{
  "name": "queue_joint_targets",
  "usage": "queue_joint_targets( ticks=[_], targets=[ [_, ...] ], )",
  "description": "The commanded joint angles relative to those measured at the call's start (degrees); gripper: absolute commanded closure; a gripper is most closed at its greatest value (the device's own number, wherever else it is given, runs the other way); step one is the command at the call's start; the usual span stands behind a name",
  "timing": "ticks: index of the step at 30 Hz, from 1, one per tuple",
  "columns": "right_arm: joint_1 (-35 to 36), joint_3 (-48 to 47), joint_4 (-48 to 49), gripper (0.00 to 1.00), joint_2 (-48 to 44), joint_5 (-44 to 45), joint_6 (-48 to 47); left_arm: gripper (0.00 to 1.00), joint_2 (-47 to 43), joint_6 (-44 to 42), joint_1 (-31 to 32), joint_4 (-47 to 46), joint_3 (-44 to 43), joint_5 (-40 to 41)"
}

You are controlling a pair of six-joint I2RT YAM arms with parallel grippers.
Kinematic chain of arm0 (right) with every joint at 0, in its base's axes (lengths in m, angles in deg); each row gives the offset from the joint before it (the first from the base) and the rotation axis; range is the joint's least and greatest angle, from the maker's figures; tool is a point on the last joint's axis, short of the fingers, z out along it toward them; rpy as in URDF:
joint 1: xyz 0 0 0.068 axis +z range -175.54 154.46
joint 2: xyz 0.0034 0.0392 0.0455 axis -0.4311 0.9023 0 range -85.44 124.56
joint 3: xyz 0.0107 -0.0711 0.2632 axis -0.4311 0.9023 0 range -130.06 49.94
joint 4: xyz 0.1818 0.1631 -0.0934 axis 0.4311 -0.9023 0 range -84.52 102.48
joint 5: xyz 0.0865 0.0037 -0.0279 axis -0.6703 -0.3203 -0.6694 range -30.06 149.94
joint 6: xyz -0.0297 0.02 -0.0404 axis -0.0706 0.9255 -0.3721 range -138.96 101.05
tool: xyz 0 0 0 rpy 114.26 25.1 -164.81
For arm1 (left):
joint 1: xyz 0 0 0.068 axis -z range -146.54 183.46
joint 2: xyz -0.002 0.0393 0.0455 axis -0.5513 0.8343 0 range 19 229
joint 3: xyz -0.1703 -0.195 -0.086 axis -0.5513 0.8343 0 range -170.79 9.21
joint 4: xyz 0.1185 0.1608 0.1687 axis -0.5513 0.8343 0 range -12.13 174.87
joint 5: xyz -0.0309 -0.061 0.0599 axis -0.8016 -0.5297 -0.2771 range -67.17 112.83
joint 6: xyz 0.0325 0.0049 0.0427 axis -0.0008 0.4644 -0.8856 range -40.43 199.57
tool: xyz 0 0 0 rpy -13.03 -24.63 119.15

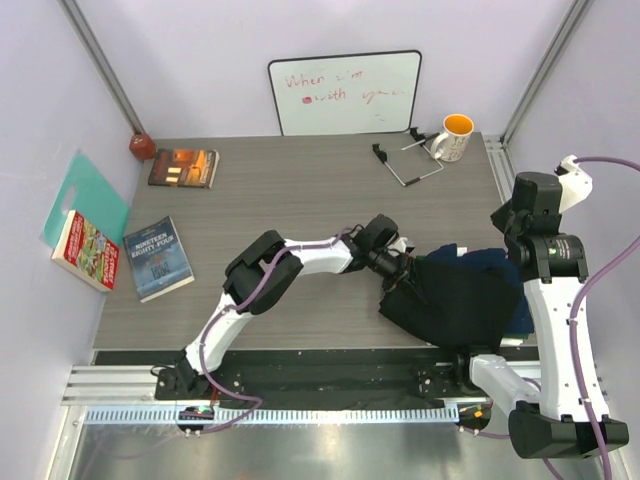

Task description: Fold and stack the t-shirts

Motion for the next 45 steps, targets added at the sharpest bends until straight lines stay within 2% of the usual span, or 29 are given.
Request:
queue_joint_targets(
  ticks=[1, 5, 9, 19, 23, 32, 37, 40, 45],
  targets=[
    [0.2, -0.1, 2.3, 0.81, 0.5, -0.7, 0.5, 0.70, -4.1, -23.0, -3.0, 29.3, -8.4, 3.4],
    [0.2, -0.1, 2.4, 0.81, 0.5, -1.3, 0.5, 0.56, -5.7, -23.7, -5.1, 28.5, -7.0, 4.5],
    [0.2, -0.4, 2.4, 0.81, 0.6, -1.5, 0.5, 0.53, -6.8, -24.1, -6.2, 27.2, -5.8, 4.4],
    [0.2, 0.2, 2.5, 0.81, 0.8, -2.6, 0.8, 0.51, -9.6, -34.2, -9.9, 43.1, -6.9, 14.0],
    [0.2, 0.0, 2.6, 0.81, 1.3, -2.8, 0.7, 0.51, -10.6, -36.7, -10.9, 45.5, -6.8, 15.4],
    [0.2, -0.9, 2.7, 0.81, 3.4, -3.4, 2.0, 0.52, -9.2, -33.5, -9.2, 40.1, -6.5, 10.9],
    [0.2, -2.4, 4.1, 0.81, 6.5, -6.8, 1.7, 0.52, -3.5, -33.0, -4.0, 39.8, -11.7, 8.2],
    [0.2, -3.0, 4.7, 0.81, 8.0, -9.2, 2.5, 0.54, -0.3, -33.5, -3.2, 41.7, -17.4, 5.4],
    [0.2, -4.1, 5.5, 0.81, 9.7, -11.6, 3.4, 0.53, 0.3, -29.1, -3.3, 35.1, -18.9, 3.6]
  ],
)
